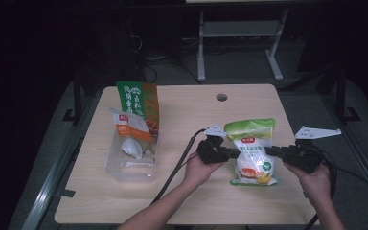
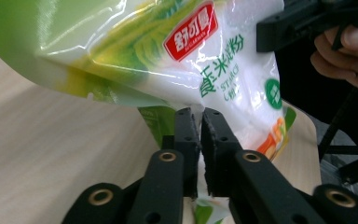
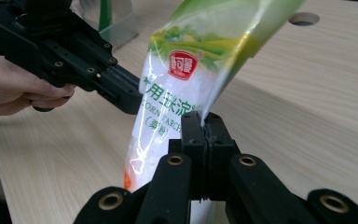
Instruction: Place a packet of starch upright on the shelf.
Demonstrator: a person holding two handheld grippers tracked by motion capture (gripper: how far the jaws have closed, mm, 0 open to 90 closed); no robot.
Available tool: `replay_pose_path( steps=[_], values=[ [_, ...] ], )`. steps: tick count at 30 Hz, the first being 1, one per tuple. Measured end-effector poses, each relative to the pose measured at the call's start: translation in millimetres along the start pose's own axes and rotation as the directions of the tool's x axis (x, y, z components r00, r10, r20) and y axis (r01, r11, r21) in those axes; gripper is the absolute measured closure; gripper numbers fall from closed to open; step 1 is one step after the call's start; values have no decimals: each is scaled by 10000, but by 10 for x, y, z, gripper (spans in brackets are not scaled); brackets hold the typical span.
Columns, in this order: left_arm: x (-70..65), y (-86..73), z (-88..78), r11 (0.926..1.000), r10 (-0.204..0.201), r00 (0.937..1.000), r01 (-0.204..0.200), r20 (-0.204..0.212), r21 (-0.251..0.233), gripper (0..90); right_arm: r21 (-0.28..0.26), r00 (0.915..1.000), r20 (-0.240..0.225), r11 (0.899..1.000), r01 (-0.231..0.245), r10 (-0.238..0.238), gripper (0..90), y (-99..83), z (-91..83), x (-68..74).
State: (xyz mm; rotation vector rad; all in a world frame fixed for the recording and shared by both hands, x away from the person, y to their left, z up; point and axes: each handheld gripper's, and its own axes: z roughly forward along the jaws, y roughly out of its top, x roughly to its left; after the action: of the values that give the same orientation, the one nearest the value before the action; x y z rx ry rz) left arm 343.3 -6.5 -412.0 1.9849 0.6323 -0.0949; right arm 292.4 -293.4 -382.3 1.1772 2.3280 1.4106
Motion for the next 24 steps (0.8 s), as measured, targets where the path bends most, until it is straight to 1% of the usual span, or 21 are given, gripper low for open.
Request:
replay_pose_path(
  steps=[2, 3, 5, 6, 7, 8, 9, 11, 12, 13, 14, 16, 17, 18, 19, 20, 21, 23, 24],
  values=[
    [-10, 6, -16, 9999, 159, 9998, -160, -132, -47, 876, -3, 9999, -46, 9999, 126, -126, 886, 7, 22, 18],
    [-15, 5, -23, 9998, 202, 9997, -203, -133, -47, 876, 34, 9998, -66, 9998, 193, -192, 886, 9, 35, 31],
    [-23, -1, -43, 9995, 322, 9994, -322, -87, -70, 875, 157, 9991, 71, 9990, 411, -413, 887, 6, 57, 54],
    [-27, -5, -57, 9994, 276, 9994, -271, 217, -235, 880, 145, 9990, 156, 9990, 428, -430, 888, -2, 59, 54],
    [-40, -2, -63, 9992, 324, 9993, -320, 172, -235, 864, 10, 9996, 45, 9996, 278, -278, 888, -18, 49, 34],
    [-66, -2, -66, 9984, 538, 9985, -538, -37, -152, 819, -49, 9998, -65, 9998, 187, -188, 888, -25, 43, 17],
    [-75, -8, -65, 9981, 608, 9981, -609, -66, -46, 761, -62, 9998, -33, 9997, 218, -218, 888, -35, 32, 14],
    [-77, -38, -57, 9968, 753, 9971, -749, -128, 289, 720, -46, 9997, 66, 9997, 248, -248, 888, -48, 28, 27],
    [-74, -56, -55, 9966, 755, 9969, -748, -217, 334, 691, -46, 9995, 63, 9995, 316, -316, 888, -54, 24, 27],
    [-63, -73, -55, 9969, 695, 9971, -683, -306, 378, 665, -35, 9994, 80, 9994, 338, -338, 888, -56, 18, 31],
    [-46, -86, -54, 9977, 560, 9979, -548, -310, 403, 634, -31, 9990, 86, 9990, 450, -450, 888, -61, 15, 33],
    [-10, -110, -46, 9986, 294, 9989, -277, -370, 452, 568, -47, 9988, 49, 9988, 483, -482, 888, -68, 7, 40],
    [14, -117, -38, 9986, 281, 9990, -265, -350, 466, 520, -41, 9985, 58, 9985, 545, -545, 888, -69, 6, 48],
    [27, -124, -19, 9988, 283, 9987, -266, -418, 405, 435, -50, 9980, 59, 9980, 632, -631, 888, -69, 6, 54],
    [31, -126, -8, 9989, 317, 9987, -302, -399, 367, 357, -51, 9977, -1, 9977, 683, -683, 887, -68, 3, 60],
    [41, -128, 4, 9991, 320, 9994, -317, -126, 281, 334, -76, 9974, -54, 9974, 712, -712, 887, -67, 4, 62],
    [52, -129, 22, 9993, 317, 9994, -319, 111, 213, 329, -90, 9972, -101, 9972, 737, -738, 887, -66, 3, 68],
    [57, -126, 76, 9994, 226, 9991, -235, 345, 258, 313, -115, 9957, -159, 9958, 908, -910, 887, -62, 8, 86],
    [63, -119, 104, 9992, 191, 9986, -208, 501, 348, 333, -129, 9951, -200, 9952, 966, -969, 887, -57, 9, 99]
  ],
)
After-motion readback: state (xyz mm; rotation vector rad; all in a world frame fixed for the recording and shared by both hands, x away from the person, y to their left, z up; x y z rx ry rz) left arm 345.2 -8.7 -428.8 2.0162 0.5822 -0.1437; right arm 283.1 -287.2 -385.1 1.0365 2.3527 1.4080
